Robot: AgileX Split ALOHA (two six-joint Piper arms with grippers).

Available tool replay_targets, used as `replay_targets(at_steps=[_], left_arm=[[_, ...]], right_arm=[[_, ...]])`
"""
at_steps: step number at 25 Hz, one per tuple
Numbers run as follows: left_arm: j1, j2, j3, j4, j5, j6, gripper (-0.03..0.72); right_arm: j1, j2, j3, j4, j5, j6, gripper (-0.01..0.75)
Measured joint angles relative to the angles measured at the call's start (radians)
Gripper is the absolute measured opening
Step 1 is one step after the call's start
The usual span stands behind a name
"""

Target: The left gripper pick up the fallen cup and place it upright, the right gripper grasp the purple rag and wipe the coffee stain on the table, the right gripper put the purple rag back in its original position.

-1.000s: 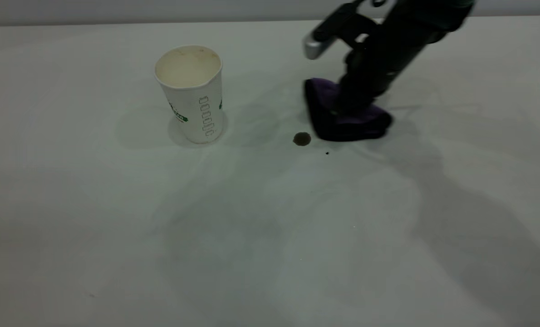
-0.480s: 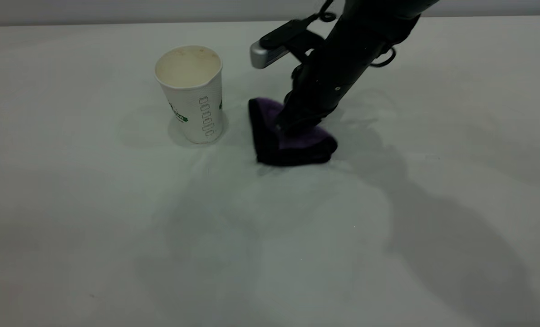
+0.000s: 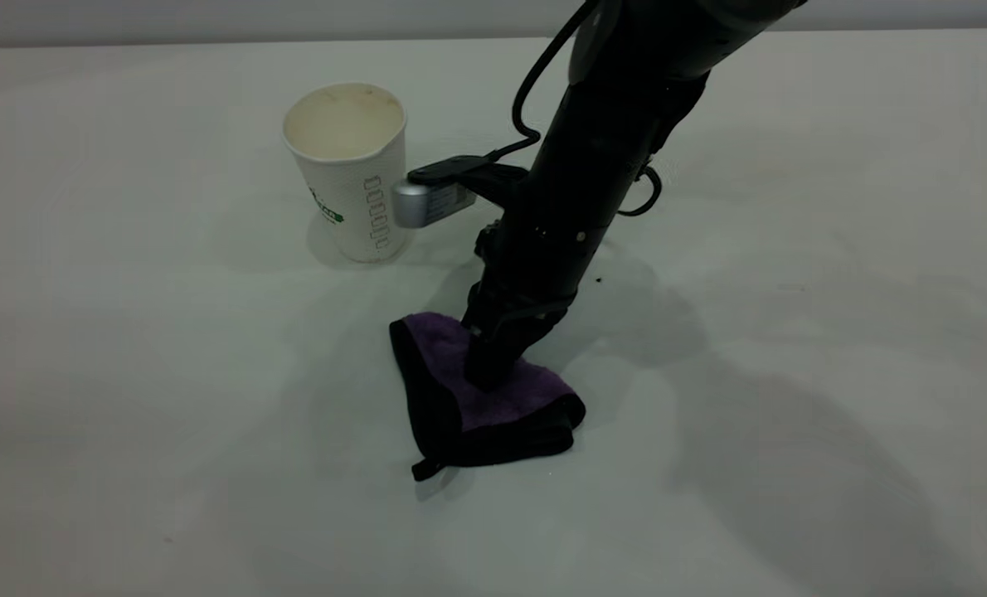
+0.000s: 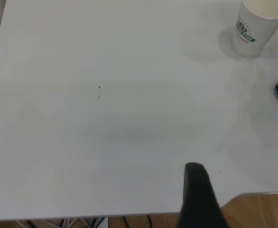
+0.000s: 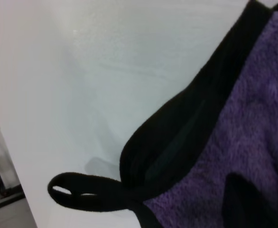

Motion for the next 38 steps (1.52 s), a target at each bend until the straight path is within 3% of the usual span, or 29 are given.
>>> replay_targets(at_steps=[5, 9, 16, 23, 27, 32, 35, 38], left_arm=[[0.0, 0.0, 0.0, 0.0, 0.0, 0.0, 0.536], [0.0, 0.0, 0.0, 0.0, 0.0, 0.0, 0.536], [0.0, 0.0, 0.0, 0.0, 0.0, 0.0, 0.536], [0.0, 0.0, 0.0, 0.0, 0.0, 0.0, 0.536], [0.0, 0.0, 0.0, 0.0, 0.0, 0.0, 0.536], [0.0, 0.0, 0.0, 0.0, 0.0, 0.0, 0.536], [0.0, 0.0, 0.0, 0.0, 0.0, 0.0, 0.536], [0.0, 0.0, 0.0, 0.0, 0.0, 0.0, 0.536]], right_arm=[[-0.016, -0.002, 0.004, 0.01, -0.029, 0.026, 0.045], [-0.073, -0.019, 0.008, 0.009, -0.134, 0.03, 0.048], [-0.291, -0.049, 0.008, -0.139, -0.214, 0.078, 0.056], [-0.504, -0.055, 0.007, -0.235, -0.07, 0.121, 0.076], [-0.539, -0.076, 0.012, -0.274, -0.025, 0.134, 0.161], [-0.54, -0.197, 0.019, -0.235, 0.024, 0.171, 0.387], [-0.54, -0.322, 0.019, -0.22, 0.128, 0.213, 0.477], [-0.54, -0.458, 0.019, -0.215, 0.264, 0.28, 0.496]])
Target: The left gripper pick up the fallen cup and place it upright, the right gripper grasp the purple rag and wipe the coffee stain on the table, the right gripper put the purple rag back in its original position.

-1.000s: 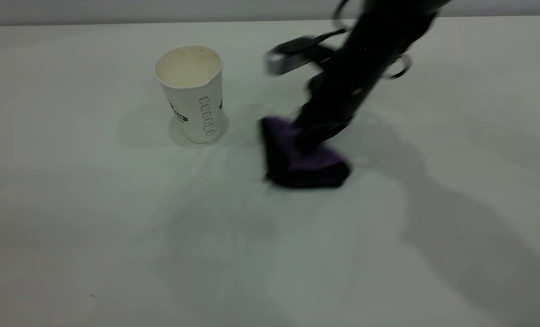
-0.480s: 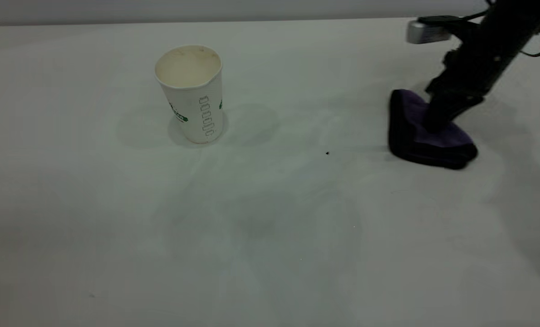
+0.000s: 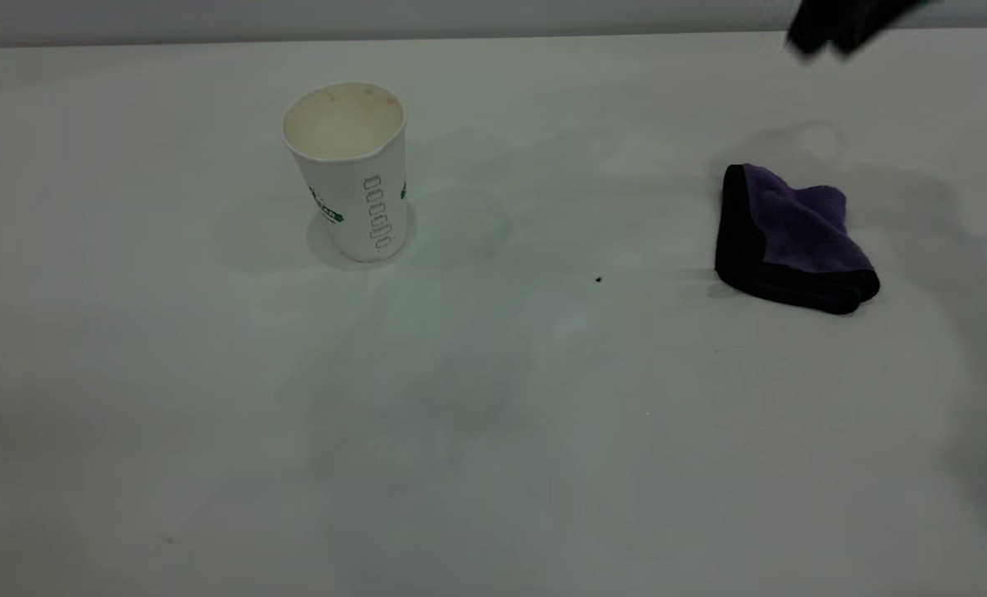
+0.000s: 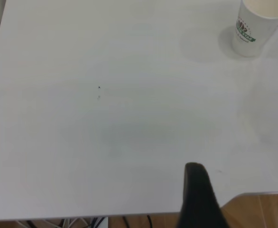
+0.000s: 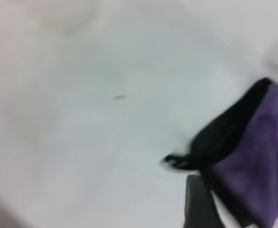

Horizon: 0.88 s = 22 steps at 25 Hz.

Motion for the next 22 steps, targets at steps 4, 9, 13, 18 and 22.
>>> replay_targets(at_steps=[4, 9, 13, 18, 22], left_arm=[[0.0, 0.0, 0.0, 0.0, 0.0, 0.0, 0.536], [0.0, 0.0, 0.0, 0.0, 0.0, 0.0, 0.536], [0.0, 0.0, 0.0, 0.0, 0.0, 0.0, 0.536], [0.0, 0.0, 0.0, 0.0, 0.0, 0.0, 0.536], [0.0, 0.0, 0.0, 0.0, 0.0, 0.0, 0.536]], right_arm=[[0.0, -0.161, 0.001, 0.026, 0.147, 0.059, 0.491], [0.0, -0.391, 0.047, 0.039, 0.169, 0.16, 0.48], [0.0, -0.594, 0.185, -0.038, 0.18, 0.295, 0.478], [0.0, -0.827, 0.444, -0.212, 0.187, 0.424, 0.478], [0.0, -1.002, 0.676, -0.323, 0.188, 0.514, 0.477]])
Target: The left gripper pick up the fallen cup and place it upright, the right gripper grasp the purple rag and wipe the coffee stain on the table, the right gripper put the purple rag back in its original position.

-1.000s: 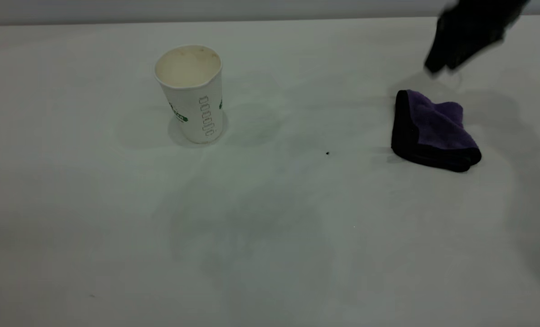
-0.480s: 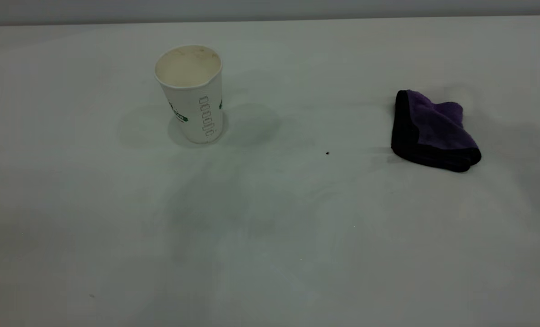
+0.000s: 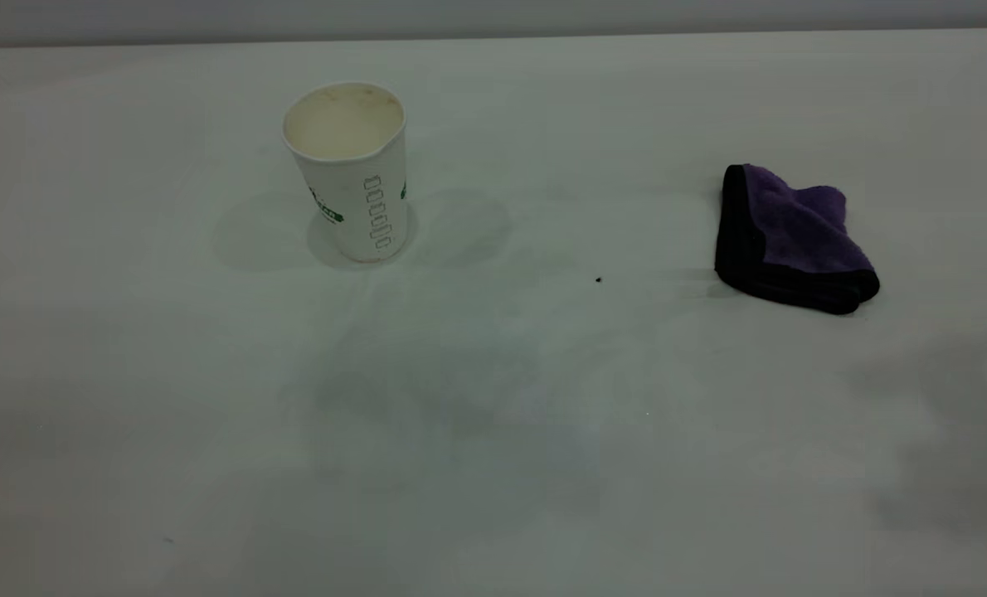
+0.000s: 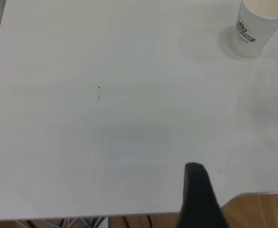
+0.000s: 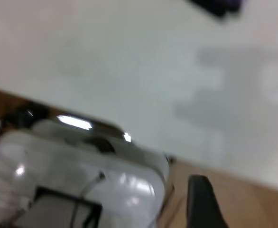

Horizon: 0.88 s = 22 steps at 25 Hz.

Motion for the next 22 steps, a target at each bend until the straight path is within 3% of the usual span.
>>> replay_targets(at_steps=[5, 11, 14, 22], left_arm=[[0.0, 0.0, 0.0, 0.0, 0.0, 0.0, 0.536], [0.0, 0.0, 0.0, 0.0, 0.0, 0.0, 0.536], [0.0, 0.0, 0.0, 0.0, 0.0, 0.0, 0.536], [0.0, 0.0, 0.0, 0.0, 0.0, 0.0, 0.536]], right_arm=[[0.0, -0.22, 0.254, -0.093, -0.01, 0.096, 0.477], [0.0, -0.474, 0.452, -0.119, -0.046, 0.139, 0.477], [0.0, -0.6, 0.483, -0.116, -0.104, 0.156, 0.477], [0.0, -0.852, 0.494, -0.121, -0.106, 0.173, 0.477]])
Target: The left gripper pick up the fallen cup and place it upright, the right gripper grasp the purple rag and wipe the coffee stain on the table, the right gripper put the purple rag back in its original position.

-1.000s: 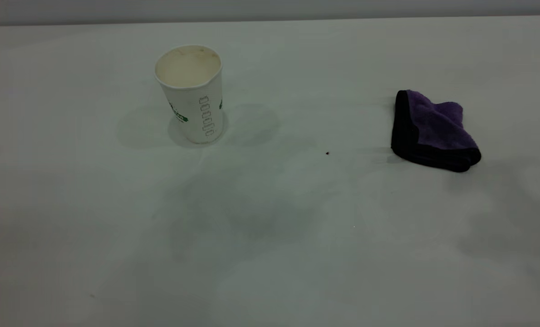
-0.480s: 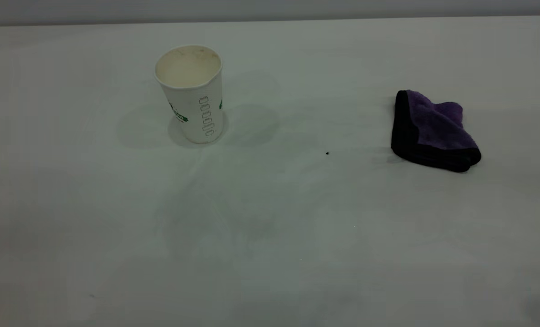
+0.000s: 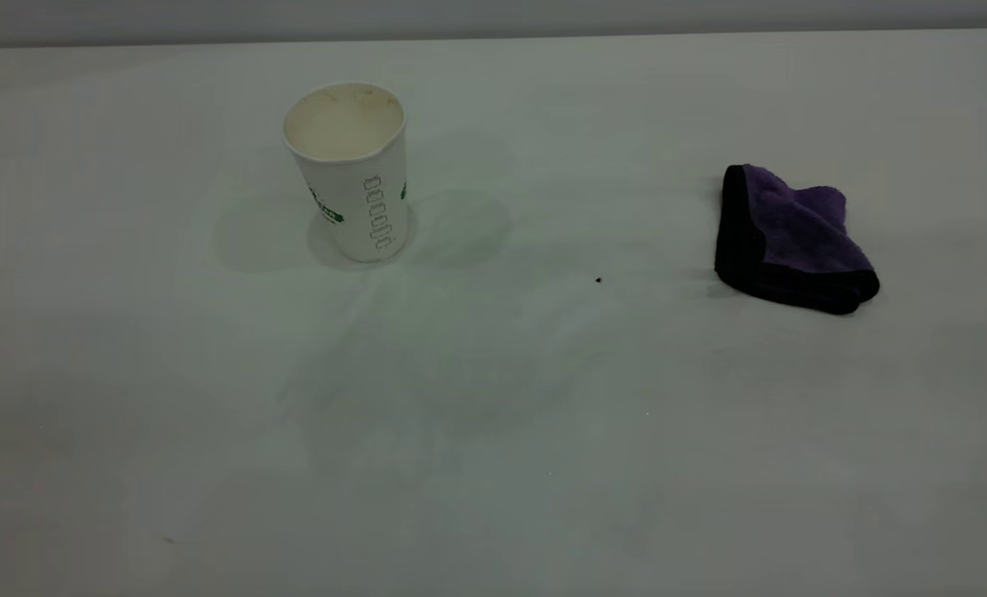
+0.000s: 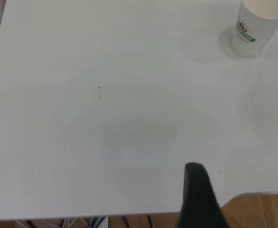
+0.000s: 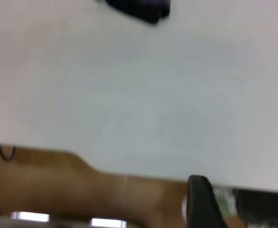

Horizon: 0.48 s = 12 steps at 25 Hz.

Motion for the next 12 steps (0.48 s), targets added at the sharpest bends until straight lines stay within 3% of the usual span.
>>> replay_targets(at_steps=[12], left_arm=[[0.0, 0.0, 0.0, 0.0, 0.0, 0.0, 0.536]], right_arm=[[0.0, -0.332, 0.0, 0.001, 0.022, 0.001, 0.477]])
